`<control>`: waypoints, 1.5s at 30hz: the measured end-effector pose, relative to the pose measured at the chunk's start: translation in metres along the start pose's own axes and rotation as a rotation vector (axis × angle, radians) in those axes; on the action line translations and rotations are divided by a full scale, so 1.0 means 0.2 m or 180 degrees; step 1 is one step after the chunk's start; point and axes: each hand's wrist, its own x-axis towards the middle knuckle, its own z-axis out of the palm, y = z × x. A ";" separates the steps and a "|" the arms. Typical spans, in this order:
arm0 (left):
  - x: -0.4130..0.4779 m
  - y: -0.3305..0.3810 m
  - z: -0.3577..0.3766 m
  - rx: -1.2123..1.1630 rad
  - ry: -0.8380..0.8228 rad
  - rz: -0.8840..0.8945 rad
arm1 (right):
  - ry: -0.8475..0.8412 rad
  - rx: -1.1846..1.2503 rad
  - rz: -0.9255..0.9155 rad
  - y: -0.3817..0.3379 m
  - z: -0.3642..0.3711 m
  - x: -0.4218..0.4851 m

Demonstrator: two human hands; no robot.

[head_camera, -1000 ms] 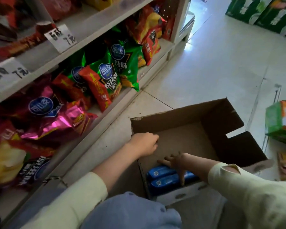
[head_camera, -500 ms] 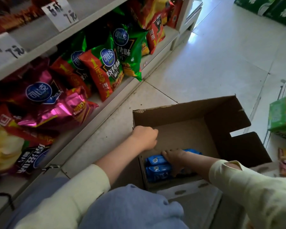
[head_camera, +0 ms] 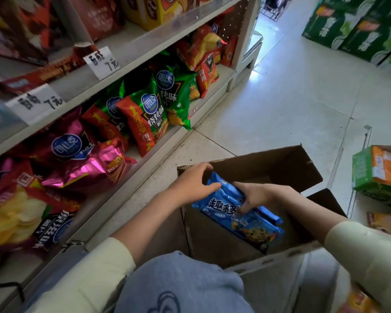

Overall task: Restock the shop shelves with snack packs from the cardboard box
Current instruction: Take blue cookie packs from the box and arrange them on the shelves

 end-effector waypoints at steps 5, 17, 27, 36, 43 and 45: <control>-0.01 0.05 -0.12 -0.0729 0.0169 -0.0275 | -0.0116 0.0656 -0.0222 -0.21 -0.16 -0.10; -0.14 -0.08 -0.35 -0.2789 0.0657 -0.1068 | -0.0590 0.1569 -0.0777 -0.46 -0.24 -0.08; -0.25 0.01 -0.23 -0.3788 0.0620 -0.0742 | -0.0046 0.2275 -0.1148 -0.66 -0.19 -0.05; -0.30 -0.03 -0.26 -0.4619 0.1297 -0.0650 | 0.0569 0.2224 -0.0997 -0.78 -0.17 -0.02; -0.29 -0.07 -0.26 -0.5017 0.1286 -0.0822 | 0.0907 0.2330 -0.0873 -0.76 -0.23 -0.06; -0.28 -0.08 -0.25 -0.4975 0.1412 -0.0856 | 0.0927 0.2337 -0.0862 -0.73 -0.24 -0.07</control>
